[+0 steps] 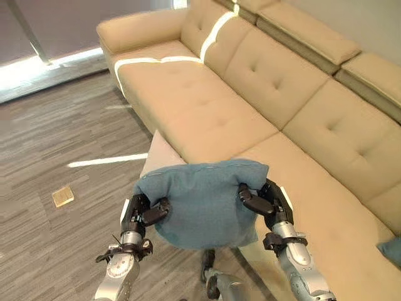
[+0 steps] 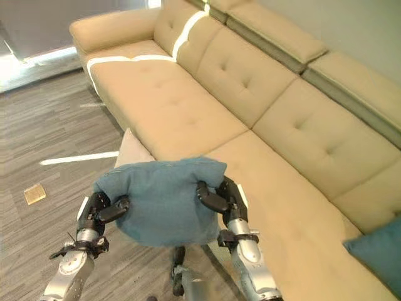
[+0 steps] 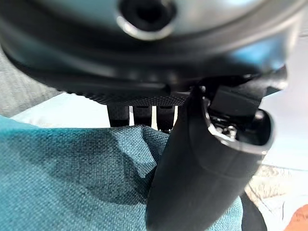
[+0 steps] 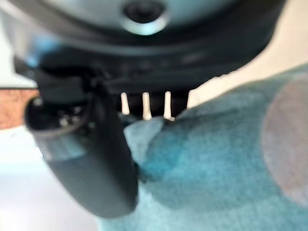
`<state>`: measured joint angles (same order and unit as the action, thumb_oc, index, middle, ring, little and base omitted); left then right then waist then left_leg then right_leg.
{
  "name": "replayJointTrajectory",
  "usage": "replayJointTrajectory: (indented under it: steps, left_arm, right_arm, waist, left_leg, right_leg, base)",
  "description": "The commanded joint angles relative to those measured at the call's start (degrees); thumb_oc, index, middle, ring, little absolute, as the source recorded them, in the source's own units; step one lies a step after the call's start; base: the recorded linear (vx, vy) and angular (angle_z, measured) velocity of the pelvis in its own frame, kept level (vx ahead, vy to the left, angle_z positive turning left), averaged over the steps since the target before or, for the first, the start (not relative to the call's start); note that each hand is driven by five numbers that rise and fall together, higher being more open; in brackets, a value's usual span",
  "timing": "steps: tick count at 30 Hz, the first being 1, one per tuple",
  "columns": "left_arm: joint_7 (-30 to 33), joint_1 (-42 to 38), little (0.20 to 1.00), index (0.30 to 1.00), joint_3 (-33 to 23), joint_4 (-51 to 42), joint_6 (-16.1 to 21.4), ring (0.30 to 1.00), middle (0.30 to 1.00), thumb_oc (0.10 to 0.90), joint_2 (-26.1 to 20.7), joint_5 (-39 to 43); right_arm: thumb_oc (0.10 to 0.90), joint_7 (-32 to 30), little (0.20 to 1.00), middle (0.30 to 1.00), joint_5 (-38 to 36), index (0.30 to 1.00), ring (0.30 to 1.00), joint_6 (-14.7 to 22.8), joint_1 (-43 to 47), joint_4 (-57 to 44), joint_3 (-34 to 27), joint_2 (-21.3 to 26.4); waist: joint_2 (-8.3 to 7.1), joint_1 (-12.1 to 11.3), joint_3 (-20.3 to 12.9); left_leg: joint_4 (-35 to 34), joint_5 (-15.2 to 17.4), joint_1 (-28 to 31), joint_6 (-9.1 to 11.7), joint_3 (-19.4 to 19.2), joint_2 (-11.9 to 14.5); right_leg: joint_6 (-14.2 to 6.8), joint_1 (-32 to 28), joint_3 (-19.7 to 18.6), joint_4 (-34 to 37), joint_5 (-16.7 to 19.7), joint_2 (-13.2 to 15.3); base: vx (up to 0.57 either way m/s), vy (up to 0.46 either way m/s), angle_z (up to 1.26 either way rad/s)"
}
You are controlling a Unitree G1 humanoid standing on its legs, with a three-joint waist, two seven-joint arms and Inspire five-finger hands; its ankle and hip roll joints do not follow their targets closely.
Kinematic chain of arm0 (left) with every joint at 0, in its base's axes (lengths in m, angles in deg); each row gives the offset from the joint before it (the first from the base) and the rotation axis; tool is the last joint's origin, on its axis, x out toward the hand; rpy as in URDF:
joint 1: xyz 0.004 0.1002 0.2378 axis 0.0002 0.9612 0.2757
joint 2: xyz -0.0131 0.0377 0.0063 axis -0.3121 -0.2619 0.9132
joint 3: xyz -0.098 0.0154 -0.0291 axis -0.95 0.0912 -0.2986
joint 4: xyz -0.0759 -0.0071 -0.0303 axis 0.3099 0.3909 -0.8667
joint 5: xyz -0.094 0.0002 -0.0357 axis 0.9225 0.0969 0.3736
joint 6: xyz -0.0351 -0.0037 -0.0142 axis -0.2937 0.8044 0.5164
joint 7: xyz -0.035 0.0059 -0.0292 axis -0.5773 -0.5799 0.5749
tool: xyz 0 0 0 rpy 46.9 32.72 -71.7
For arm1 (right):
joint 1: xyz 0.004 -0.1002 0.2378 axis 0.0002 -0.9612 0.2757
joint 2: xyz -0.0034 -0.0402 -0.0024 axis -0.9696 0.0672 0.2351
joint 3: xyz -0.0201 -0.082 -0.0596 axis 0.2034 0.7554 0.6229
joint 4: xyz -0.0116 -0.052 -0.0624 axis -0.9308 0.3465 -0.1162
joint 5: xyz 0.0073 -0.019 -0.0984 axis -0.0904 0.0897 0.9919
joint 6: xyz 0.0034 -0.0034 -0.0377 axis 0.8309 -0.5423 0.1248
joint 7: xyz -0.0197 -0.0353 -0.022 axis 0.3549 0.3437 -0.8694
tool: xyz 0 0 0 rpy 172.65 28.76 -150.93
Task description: Pick up all the scattered cushions and arrange them neatly on the sofa.
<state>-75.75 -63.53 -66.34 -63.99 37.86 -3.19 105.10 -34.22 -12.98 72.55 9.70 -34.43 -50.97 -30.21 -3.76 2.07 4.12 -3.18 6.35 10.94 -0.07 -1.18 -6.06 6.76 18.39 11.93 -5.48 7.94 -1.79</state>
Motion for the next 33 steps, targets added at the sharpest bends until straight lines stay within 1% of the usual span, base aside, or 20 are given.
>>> replayJointTrajectory:
  steps: [1, 3, 4, 7, 9, 10, 13, 15, 18, 19, 21, 22, 23, 24, 27, 28, 29, 31, 32, 33]
  left_arm:
    - [-4.91, -7.65, 0.300, 0.300, 5.05, -8.88, 7.69, 0.300, 0.300, 0.400, 1.08, -4.50]
    - [-5.31, -7.84, 0.300, 0.300, 5.41, -8.90, 7.65, 0.300, 0.300, 0.400, 1.07, -4.54]
    - [-5.64, -7.74, 0.300, 0.300, 5.50, -9.07, 7.60, 0.300, 0.300, 0.400, 1.05, -4.45]
    - [-6.04, -7.34, 0.300, 0.300, 5.53, -9.52, 7.37, 0.300, 0.300, 0.400, 1.22, -3.89]
    - [-6.05, -7.15, 0.300, 0.300, 5.45, -9.51, 7.34, 0.300, 0.300, 0.400, 1.29, -3.89]
    - [-6.10, -6.77, 0.300, 0.300, 5.64, -9.57, 7.25, 0.300, 0.300, 0.400, 1.36, -3.97]
    - [-5.61, -6.29, 0.300, 0.300, 5.58, -9.86, 7.30, 0.300, 0.300, 0.400, 1.31, -3.85]
    - [-5.27, -6.16, 0.300, 0.300, 5.32, -10.19, 7.47, 0.300, 0.300, 0.400, 1.21, -3.82]
    - [-5.46, -5.52, 0.300, 0.300, 5.20, -10.02, 7.46, 0.300, 0.300, 0.400, 1.26, -3.71]
    - [-5.50, -4.92, 0.300, 0.300, 5.25, -9.87, 7.41, 0.300, 0.300, 0.400, 1.26, -3.85]
    - [-5.50, -4.42, 0.300, 0.300, 5.10, -10.12, 7.27, 0.300, 0.300, 0.400, 0.89, -3.79]
    - [-5.38, -4.14, 0.300, 0.300, 5.04, -10.24, 7.15, 0.300, 0.300, 0.400, 0.61, -3.87]
    - [-5.46, -3.82, 0.300, 0.300, 4.79, -10.43, 6.89, 0.300, 0.300, 0.400, 0.06, -3.80]
    - [-5.47, -3.82, 0.300, 0.300, 4.78, -10.43, 6.89, 0.300, 0.300, 0.400, 0.05, -3.79]
    - [-4.94, -3.90, 0.300, 0.300, 4.33, -10.46, 6.85, 0.300, 0.300, 0.400, -0.79, -4.03]
    - [-4.80, -3.93, 0.300, 0.300, 4.04, -10.36, 6.90, 0.300, 0.300, 0.400, -1.12, -4.19]
    - [-4.70, -3.74, 0.300, 0.300, 3.69, -10.40, 7.02, 0.300, 0.300, 0.400, -1.30, -4.37]
    - [-4.84, -3.38, 0.300, 0.300, 3.23, -10.87, 7.22, 0.300, 0.300, 0.400, -1.37, -4.16]
    - [-4.85, -3.36, 0.300, 0.300, 3.22, -10.88, 7.22, 0.300, 0.300, 0.400, -1.37, -4.15]
    - [-4.91, -2.96, 0.300, 0.300, 2.32, -10.99, 7.25, 0.300, 0.300, 0.400, -1.38, -3.56]
  right_arm:
    - [0.400, 3.18, 0.300, 0.300, -0.93, 0.300, 0.300, 8.66, 8.18, -8.50, -1.08, -1.86]
    - [0.400, 3.19, 0.300, 0.300, -1.04, 0.300, 0.300, 8.88, 7.81, -8.70, -1.44, -1.12]
    - [0.400, 3.25, 0.300, 0.300, -1.14, 0.300, 0.300, 8.87, 7.69, -8.80, -1.41, -0.89]
    - [0.400, 3.46, 0.300, 0.300, -1.46, 0.300, 0.300, 8.65, 7.11, -8.96, -1.05, -0.59]
    - [0.400, 3.32, 0.300, 0.300, -1.36, 0.300, 0.300, 8.58, 7.12, -8.92, -1.15, -0.54]
    - [0.400, 3.16, 0.300, 0.300, -1.13, 0.300, 0.300, 8.58, 7.40, -8.64, -1.12, -0.54]
    - [0.400, 2.77, 0.300, 0.300, -0.74, 0.300, 0.300, 8.49, 7.87, -8.49, -0.89, -0.50]
    - [0.400, 2.50, 0.300, 0.300, -0.50, 0.300, 0.300, 8.47, 8.43, -7.86, -0.51, -0.55]
    - [0.400, 2.75, 0.300, 0.300, -0.58, 0.300, 0.300, 8.49, 8.75, -7.99, -0.25, -0.51]
    - [0.400, 2.93, 0.300, 0.300, -0.57, 0.300, 0.300, 8.34, 8.53, -8.04, 0.03, -0.67]
    - [0.400, 3.24, 0.300, 0.300, -0.92, 0.300, 0.300, 8.17, 8.45, -8.04, 0.59, -1.14]
    - [0.400, 3.48, 0.300, 0.300, -1.09, 0.300, 0.300, 8.13, 8.47, -8.02, 0.82, -1.46]
    - [0.400, 3.88, 0.300, 0.300, -1.18, 0.300, 0.300, 7.92, 8.58, -8.13, 1.36, -2.05]
    - [0.400, 3.87, 0.300, 0.300, -1.18, 0.300, 0.300, 7.91, 8.58, -8.15, 1.36, -2.06]
    - [0.400, 4.27, 0.300, 0.300, -0.79, 0.300, 0.300, 7.73, 9.34, -8.03, 2.20, -2.81]
    - [0.400, 4.35, 0.300, 0.300, -0.74, 0.300, 0.300, 7.67, 9.71, -7.90, 2.46, -3.16]
    - [0.400, 4.46, 0.300, 0.300, -0.59, 0.300, 0.300, 7.61, 10.00, -7.96, 2.77, -3.57]
    - [0.400, 4.57, 0.300, 0.300, -0.41, 0.300, 0.300, 7.60, 10.38, -7.97, 3.17, -3.79]
    - [0.400, 4.56, 0.300, 0.300, -0.41, 0.300, 0.300, 7.60, 10.38, -7.97, 3.19, -3.79]
    - [0.400, 4.53, 0.300, 0.300, 0.16, 0.300, 0.300, 7.50, 11.61, -7.71, 3.69, -3.68]
  waist:
    - [-1.98, 1.74, -4.16]
    - [-2.24, 1.93, -4.41]
    - [-2.47, 1.87, -4.52]
    - [-3.27, 1.23, -3.95]
    - [-3.63, 1.06, -3.89]
    - [-4.37, 0.69, -3.71]
    - [-3.82, -0.58, -3.06]
    - [-3.49, -1.56, -2.32]
    - [-3.04, -2.05, -2.82]
    - [-2.43, -2.21, -3.26]
    - [-2.11, -2.59, -3.51]
    - [-1.90, -2.83, -3.58]
    - [-1.35, -3.04, -3.31]
    - [-1.36, -3.13, -3.28]
    - [-0.68, -2.89, -2.03]
    - [-0.39, -2.93, -1.74]
    - [-0.09, -3.12, -1.56]
    - [0.38, -3.64, -1.78]
    - [0.40, -3.55, -1.72]
    - [0.80, -4.31, -2.19]
  left_leg:
    - [6.79, -0.55, -5.84, 2.37, -0.27, 3.50]
    - [11.65, -1.63, -7.51, 3.89, -1.15, 3.93]
    - [13.69, -2.11, -8.10, 4.14, -1.35, 4.26]
    - [18.32, -1.69, -12.58, 3.43, -1.12, 4.61]
    - [17.83, -0.79, -14.14, 2.87, -0.93, 4.41]
    - [15.17, 1.24, -16.30, 1.77, -0.24, 3.54]
    - [9.78, -2.09, -19.19, 1.79, 2.32, 2.32]
    - [9.40, -3.86, -21.25, 2.01, 4.06, 1.41]
    - [7.95, -3.80, -19.71, 1.72, 5.15, 1.06]
    - [6.72, -3.75, -17.94, 1.22, 5.12, 1.30]
    - [5.85, -3.81, -16.68, 0.68, 4.24, 1.56]
    - [5.06, -3.85, -15.87, 0.25, 3.43, 1.78]
    - [4.20, -3.88, -14.64, -0.49, 2.15, 2.08]
    - [4.15, -3.87, -14.57, -0.50, 2.04, 2.08]
    - [3.90, -4.03, -13.46, -1.22, 0.69, 2.53]
    - [3.94, -3.89, -13.24, -1.39, 0.18, 2.80]
    - [3.76, -3.48, -12.69, -1.47, -0.47, 2.96]
    - [3.25, -3.06, -11.71, -1.38, -1.48, 3.43]
    - [3.21, -3.05, -11.60, -1.37, -1.38, 3.45]
    - [1.81, -2.54, -10.18, -1.03, -3.02, 4.23]
  right_leg:
    - [-12.93, -11.51, -1.28, 5.99, -3.49, 1.56]
    - [-12.43, -13.52, -2.05, 7.90, -3.20, 1.37]
    - [-12.03, -14.26, -2.65, 8.50, -3.24, 1.15]
    - [-11.61, -15.52, -4.53, 9.59, -3.68, 1.61]
    - [-11.72, -15.60, -5.06, 9.89, -3.73, 1.98]
    - [-12.04, -15.87, -6.18, 10.30, -3.82, 2.52]
    - [-12.56, -16.35, -8.42, 10.48, -4.26, 1.66]
    - [-12.46, -16.95, -9.98, 10.48, -4.57, 0.98]
    - [-12.45, -17.64, -11.55, 10.43, -4.98, 0.22]
    - [-12.57, -18.51, -12.79, 9.88, -5.55, 0.12]
    - [-12.73, -18.58, -13.99, 8.52, -5.99, 0.26]
    - [-12.91, -18.25, -14.38, 6.91, -6.39, 0.33]
    - [-13.54, -16.94, -14.08, 2.66, -7.09, 0.34]
    - [-13.55, -16.85, -14.18, 2.44, -7.22, 0.33]
    - [-15.80, -12.71, -12.75, -5.48, -5.29, 0.66]
    - [-16.46, -11.31, -11.42, -7.05, -4.92, 1.22]
    - [-16.43, -10.72, -9.00, -7.53, -5.24, 2.47]
    - [-15.30, -11.15, -3.55, -5.23, -6.46, 5.08]
    - [-15.29, -11.29, -3.45, -5.19, -6.49, 5.07]
    - [-14.63, -10.98, 2.35, -1.72, -6.07, 7.15]
  base:
    - [0.16, -0.078, 0.12]
    - [0.09, -0.055, -0.12]
    - [0.10, -0.059, -0.28]
    - [0.05, -0.034, -0.30]
    - [0.04, -0.003, -0.48]
    - [0.07, 0.023, -0.46]
    - [0.07, 0.044, -0.34]
    - [0.06, 0.036, -0.68]
    - [0.13, 0.073, -0.78]
    - [0.15, 0.111, -1.01]
    - [0.14, 0.136, -0.74]
    - [0.14, 0.166, -0.74]
    - [0.10, 0.124, -0.74]
    - [0.09, 0.110, -0.76]
    - [0.03, 0.053, -0.44]
    - [0.02, 0.031, -0.34]
    - [0.05, 0.023, -0.44]
    - [0.08, -0.002, -0.53]
    - [0.13, -0.064, -0.62]
    - [0.15, -0.077, -0.58]
